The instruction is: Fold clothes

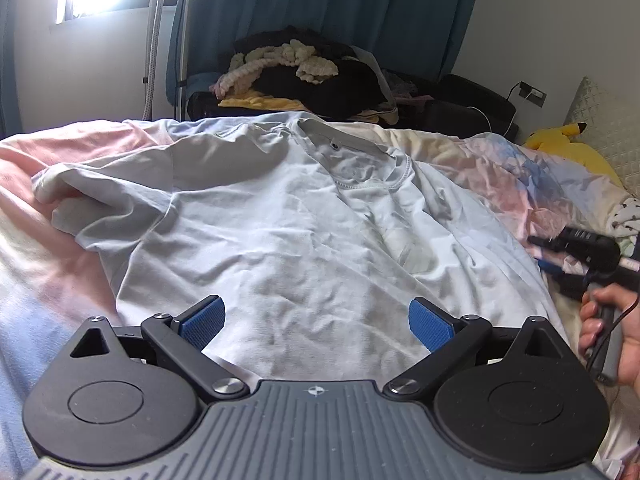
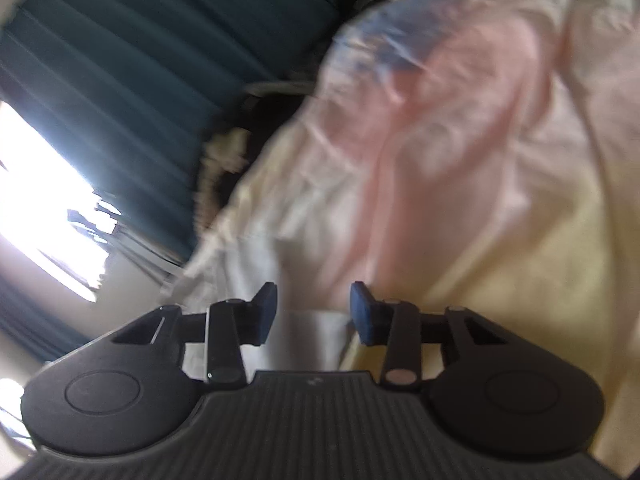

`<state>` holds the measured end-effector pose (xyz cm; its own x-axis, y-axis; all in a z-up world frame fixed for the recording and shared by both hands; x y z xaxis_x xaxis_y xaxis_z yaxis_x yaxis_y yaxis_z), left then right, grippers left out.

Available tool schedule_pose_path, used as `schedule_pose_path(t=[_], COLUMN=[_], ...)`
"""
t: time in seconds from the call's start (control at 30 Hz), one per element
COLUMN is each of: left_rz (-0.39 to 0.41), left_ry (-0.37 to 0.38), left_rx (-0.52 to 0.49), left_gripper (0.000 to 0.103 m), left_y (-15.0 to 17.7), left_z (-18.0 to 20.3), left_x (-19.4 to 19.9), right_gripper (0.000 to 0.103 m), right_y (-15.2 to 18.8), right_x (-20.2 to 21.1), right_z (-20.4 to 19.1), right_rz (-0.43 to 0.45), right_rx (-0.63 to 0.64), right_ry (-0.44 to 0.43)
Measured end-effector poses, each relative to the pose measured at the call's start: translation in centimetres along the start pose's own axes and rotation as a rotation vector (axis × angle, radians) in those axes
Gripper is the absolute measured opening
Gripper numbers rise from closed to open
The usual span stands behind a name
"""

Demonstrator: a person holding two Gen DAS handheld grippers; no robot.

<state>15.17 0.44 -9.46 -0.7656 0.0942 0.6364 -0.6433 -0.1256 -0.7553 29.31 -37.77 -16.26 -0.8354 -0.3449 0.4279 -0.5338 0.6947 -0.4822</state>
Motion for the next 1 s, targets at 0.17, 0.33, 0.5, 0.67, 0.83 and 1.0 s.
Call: schedule_pose_path(t=[0.17,0.33,0.5,0.67,0.83,1.0], left_rz=[-0.003,0.001,0.000,-0.008,-0.026,-0.047], left_ry=[0.005,0.000,-0.019,-0.036,-0.041,-0.050], left_rx=[-0.004,0.000,0.012,0.025,0.016,0.001], left_gripper=[0.099,0.099,0.099,0.099,0.099,0.099], left_y=[0.1,0.1,0.1,0.1,0.3,0.4], left_z=[0.1,0.0,-0.4,-0.8,-0.7,-0.3], left_x=[0.0,0.2,0.2,0.1,-0.4,-1.5], right_gripper=[0.035,0.002,0.002,0.002,0.002,0.002], right_y=[0.5,1.3,-0.9,-5.8,-12.0,-15.4], right_x=[-0.1,-0.1,1.3,3.3,4.5,3.2], right_z=[0.0,-0.7,-1.4,-2.5,-1.3,2.6], right_rz=[-0.014,-0.011,0.107,0.252,0.378,0.397], right_rx=[-0.014,0.016,0.005,0.025,0.053,0.111], right_ry=[-0.011,0.011,0.000,0.012,0.069,0.140])
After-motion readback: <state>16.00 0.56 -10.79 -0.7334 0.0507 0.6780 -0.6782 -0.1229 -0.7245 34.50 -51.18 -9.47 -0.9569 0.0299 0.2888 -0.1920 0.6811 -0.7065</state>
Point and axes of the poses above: each gripper's, at about its wrist camera, not at the fingertips, and x roughly against the way its jaws point, z to its right, y to its underside, the point moved 7 cm from there along -x, roughly the way its jaws point, and after that the axes turned 1 degree about -z, right-handed, at the moved point
